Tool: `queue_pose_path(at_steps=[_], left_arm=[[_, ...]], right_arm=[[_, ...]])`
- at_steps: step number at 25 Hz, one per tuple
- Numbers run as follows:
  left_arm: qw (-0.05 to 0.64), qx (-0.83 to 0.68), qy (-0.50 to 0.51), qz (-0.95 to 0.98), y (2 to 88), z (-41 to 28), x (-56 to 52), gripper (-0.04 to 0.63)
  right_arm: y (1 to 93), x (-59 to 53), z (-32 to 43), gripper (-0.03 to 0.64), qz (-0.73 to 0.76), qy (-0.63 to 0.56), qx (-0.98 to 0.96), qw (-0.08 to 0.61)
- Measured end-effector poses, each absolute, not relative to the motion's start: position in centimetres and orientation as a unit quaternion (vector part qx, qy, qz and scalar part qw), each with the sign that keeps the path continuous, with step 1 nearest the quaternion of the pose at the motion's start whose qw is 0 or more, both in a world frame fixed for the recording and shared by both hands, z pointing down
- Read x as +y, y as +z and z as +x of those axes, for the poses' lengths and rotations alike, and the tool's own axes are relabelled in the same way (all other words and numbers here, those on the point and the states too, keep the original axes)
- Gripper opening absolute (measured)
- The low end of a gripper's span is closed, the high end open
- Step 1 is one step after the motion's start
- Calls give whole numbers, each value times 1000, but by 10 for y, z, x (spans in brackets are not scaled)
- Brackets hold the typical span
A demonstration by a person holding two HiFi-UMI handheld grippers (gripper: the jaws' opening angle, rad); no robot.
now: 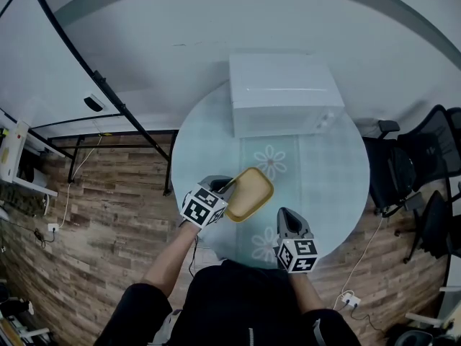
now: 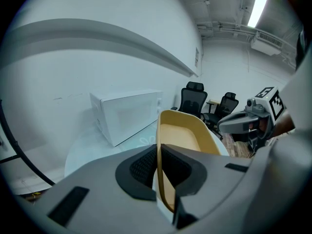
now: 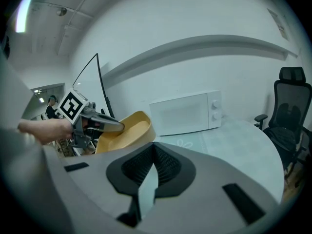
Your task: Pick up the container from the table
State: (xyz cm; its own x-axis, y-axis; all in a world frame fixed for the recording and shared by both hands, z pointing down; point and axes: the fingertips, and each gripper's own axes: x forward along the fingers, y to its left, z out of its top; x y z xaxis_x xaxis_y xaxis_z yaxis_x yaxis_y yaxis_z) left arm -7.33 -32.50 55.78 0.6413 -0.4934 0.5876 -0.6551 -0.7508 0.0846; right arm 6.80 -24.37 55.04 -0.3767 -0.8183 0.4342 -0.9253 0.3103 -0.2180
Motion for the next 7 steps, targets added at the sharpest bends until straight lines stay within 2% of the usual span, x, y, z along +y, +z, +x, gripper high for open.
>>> queue_pose_path(at_steps=[7], left_arm=[[147, -310, 282, 896, 561, -70, -312, 26]], right_arm=[[549, -235, 68, 23, 548, 218, -799, 122]])
